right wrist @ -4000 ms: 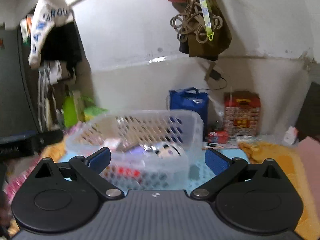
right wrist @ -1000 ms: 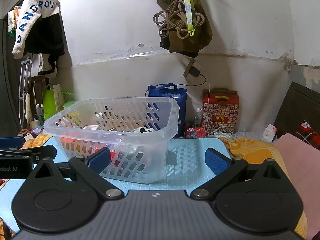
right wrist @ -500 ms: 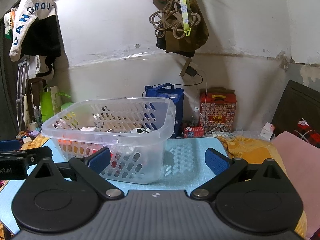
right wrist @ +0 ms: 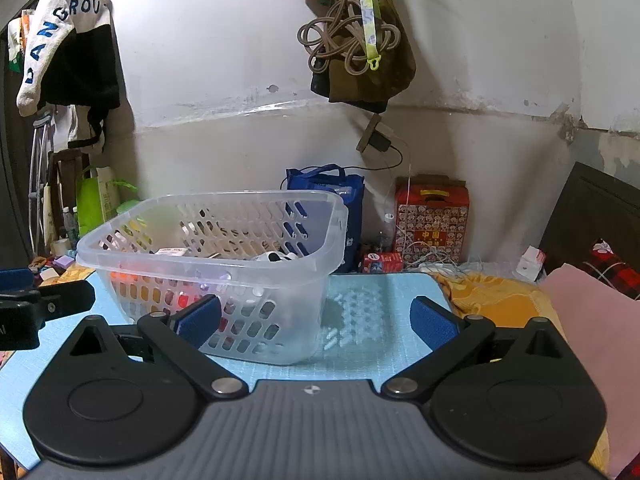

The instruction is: Organize objects

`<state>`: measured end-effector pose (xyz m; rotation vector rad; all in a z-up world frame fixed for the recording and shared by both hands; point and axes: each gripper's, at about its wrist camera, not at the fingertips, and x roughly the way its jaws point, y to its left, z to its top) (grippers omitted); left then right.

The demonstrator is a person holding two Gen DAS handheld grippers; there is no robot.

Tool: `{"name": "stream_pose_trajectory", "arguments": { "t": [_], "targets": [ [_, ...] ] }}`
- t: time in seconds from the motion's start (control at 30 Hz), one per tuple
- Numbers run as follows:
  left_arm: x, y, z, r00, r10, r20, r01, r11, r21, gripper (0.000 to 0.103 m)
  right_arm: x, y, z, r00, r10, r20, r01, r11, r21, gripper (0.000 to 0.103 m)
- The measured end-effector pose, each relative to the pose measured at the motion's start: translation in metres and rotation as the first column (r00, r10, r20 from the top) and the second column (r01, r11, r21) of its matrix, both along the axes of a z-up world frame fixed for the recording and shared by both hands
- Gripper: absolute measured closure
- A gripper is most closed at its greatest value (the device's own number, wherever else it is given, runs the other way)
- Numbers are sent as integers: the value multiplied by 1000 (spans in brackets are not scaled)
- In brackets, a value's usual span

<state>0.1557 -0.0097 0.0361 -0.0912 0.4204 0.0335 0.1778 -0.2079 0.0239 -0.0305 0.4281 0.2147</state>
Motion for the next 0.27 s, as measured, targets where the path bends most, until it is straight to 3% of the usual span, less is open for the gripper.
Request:
{"name": "stream_pose_trajectory", "arguments": {
  "t": [0.27],
  "targets": [
    [0,2,1,1000,10,2,-10,1000,5,0,0,0,-2,1000,-2,-4,2,1000,-5,0]
  ]
}}
